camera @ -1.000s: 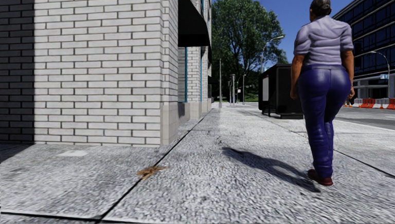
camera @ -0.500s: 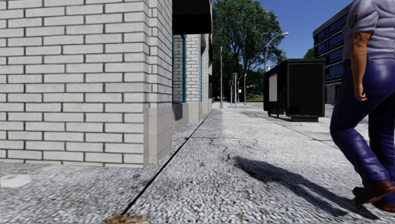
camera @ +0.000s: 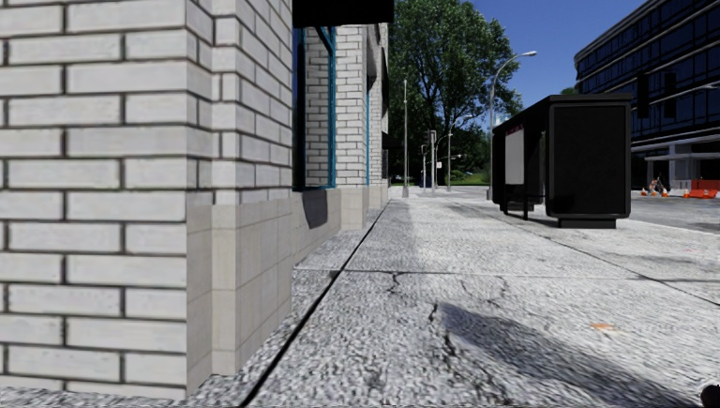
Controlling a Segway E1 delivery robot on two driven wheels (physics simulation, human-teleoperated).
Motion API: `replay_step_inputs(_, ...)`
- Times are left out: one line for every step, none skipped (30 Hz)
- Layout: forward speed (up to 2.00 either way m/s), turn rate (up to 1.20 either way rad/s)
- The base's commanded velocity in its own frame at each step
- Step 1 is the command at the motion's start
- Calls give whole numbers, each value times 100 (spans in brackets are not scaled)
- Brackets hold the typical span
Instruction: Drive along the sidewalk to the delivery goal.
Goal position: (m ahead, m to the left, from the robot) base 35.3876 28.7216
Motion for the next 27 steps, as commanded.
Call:
replay_step_inputs(200,-120)
replay_step_inputs(200,-40)
replay_step_inputs(200,-20)
replay_step_inputs(200,-14)
replay_step_inputs(200,-5)
replay_step_inputs(200,0)
replay_step_inputs(200,0)
replay_step_inputs(200,0)
replay_step_inputs(200,0)
replay_step_inputs(200,0)
replay_step_inputs(200,0)
replay_step_inputs(200,0)
replay_step_inputs(200,0)
replay_step_inputs(200,-26)
replay_step_inputs(200,-26)
replay_step_inputs(200,-120)
replay_step_inputs(200,-120)
replay_step_inputs(200,-120)
replay_step_inputs(200,-120)
replay_step_inputs(200,-120)
replay_step_inputs(200,-120)
replay_step_inputs(200,-90)
replay_step_inputs(200,0)
replay_step_inputs(200,0)
replay_step_inputs(200,0)
replay_step_inputs(200,0)
replay_step_inputs(200,0)
